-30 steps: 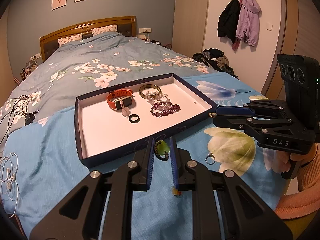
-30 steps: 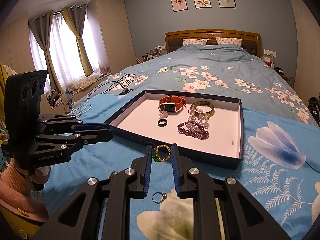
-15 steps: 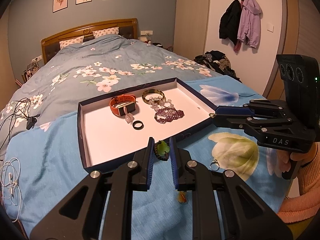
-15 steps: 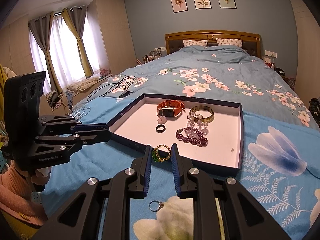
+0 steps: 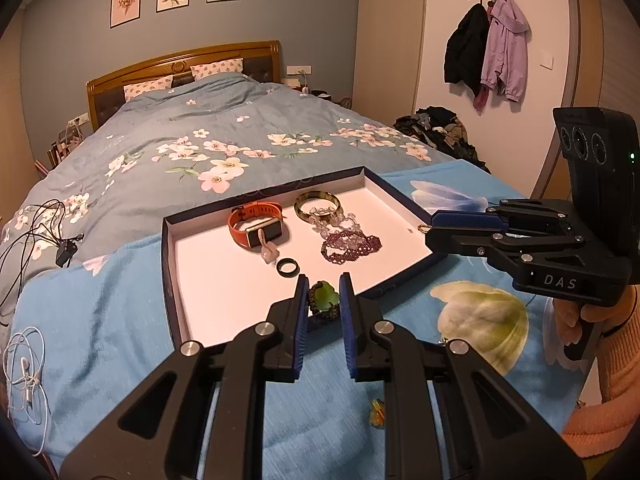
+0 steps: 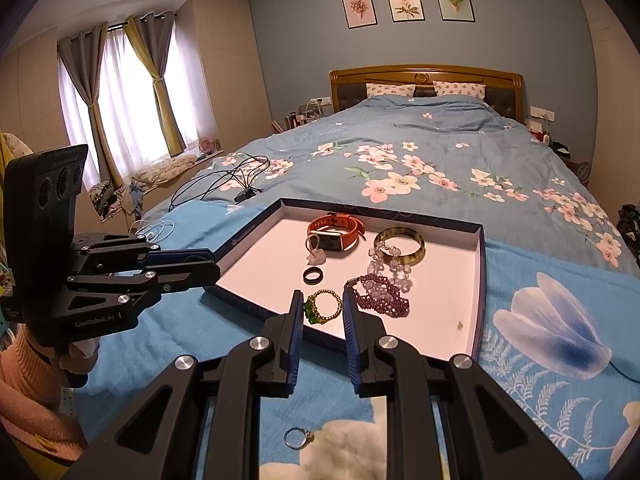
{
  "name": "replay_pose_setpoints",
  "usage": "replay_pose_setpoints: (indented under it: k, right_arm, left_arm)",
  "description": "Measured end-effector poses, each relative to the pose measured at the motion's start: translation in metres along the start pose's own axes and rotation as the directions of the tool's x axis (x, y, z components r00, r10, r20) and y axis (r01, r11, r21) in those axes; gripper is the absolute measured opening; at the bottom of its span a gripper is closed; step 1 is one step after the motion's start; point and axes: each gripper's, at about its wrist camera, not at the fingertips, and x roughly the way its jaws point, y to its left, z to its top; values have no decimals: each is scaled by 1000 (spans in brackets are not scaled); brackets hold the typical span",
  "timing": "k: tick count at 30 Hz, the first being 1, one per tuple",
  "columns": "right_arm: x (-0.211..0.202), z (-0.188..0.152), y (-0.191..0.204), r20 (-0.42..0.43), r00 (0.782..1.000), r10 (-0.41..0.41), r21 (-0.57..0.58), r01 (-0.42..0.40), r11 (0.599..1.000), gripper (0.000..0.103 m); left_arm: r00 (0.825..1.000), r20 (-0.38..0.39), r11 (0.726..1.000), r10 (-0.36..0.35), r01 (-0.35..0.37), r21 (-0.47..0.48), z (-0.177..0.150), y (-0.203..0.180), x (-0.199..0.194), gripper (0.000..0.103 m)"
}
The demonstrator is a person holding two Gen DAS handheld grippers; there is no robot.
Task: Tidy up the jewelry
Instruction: 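Carry the green ring over the tray with the left tool while the right tool carries the gold ring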
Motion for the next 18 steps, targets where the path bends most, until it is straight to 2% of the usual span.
replay_pose_setpoints:
  k: [18]
  right_arm:
    - [19,16,-8,-6,1000,0,-3,0,1000,18]
  left_arm:
    - [1000,-3,999,30,-30,-18,10,11,16,16]
